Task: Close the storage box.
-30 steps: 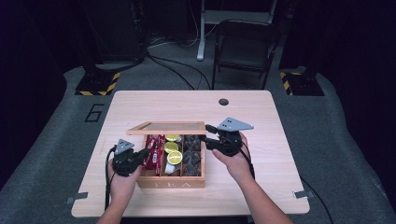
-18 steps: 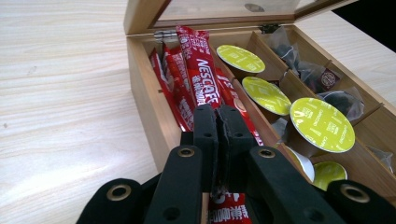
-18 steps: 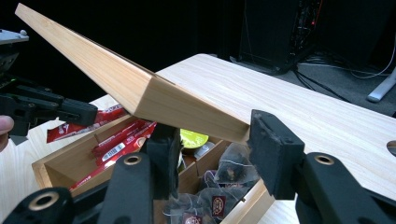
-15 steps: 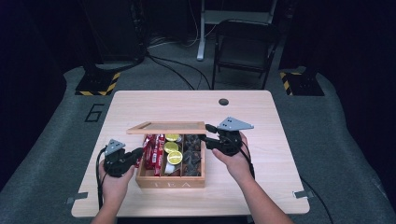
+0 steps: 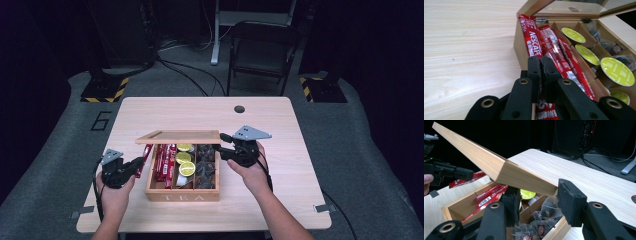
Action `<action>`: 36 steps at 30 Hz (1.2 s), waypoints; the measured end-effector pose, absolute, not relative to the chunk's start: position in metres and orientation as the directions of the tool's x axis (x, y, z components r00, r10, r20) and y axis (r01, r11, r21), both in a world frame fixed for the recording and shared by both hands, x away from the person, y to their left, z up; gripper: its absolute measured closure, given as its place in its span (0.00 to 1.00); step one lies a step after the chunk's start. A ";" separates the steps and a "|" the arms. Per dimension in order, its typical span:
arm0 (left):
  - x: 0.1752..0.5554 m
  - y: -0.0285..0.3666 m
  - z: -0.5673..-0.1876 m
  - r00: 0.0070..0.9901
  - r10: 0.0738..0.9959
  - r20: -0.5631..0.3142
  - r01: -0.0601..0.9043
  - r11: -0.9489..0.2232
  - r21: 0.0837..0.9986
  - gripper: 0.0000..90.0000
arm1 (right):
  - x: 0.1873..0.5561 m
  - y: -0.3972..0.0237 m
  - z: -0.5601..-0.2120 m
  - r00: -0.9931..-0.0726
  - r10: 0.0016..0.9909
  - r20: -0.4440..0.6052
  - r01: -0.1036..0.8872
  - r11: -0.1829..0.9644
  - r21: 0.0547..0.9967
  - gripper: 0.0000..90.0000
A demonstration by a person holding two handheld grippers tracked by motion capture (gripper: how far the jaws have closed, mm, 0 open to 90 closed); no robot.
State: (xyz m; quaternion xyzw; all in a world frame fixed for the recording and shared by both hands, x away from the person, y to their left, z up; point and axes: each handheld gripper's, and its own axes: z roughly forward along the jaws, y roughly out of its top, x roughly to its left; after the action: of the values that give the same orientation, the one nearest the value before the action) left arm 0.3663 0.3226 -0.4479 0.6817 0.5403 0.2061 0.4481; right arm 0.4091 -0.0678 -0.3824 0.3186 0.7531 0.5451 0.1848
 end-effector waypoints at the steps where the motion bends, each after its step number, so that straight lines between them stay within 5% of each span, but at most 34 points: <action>1: 0.366 0.324 -0.448 0.330 0.922 -0.201 0.555 -0.017 0.832 0.96 | 0.409 -0.068 -0.382 -0.728 0.682 0.069 0.279 0.202 0.939 0.60; 36: 0.376 0.349 -0.475 0.237 0.953 -0.190 0.575 0.020 0.818 0.96 | 0.408 -0.068 -0.383 -0.730 0.680 0.067 0.277 0.205 0.939 0.60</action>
State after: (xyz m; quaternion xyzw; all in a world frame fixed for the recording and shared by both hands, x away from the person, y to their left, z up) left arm 0.3757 0.3486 -0.4750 0.6634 0.5756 0.2237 0.4225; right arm 0.4081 -0.0676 -0.3834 0.3175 0.7538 0.5448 0.1850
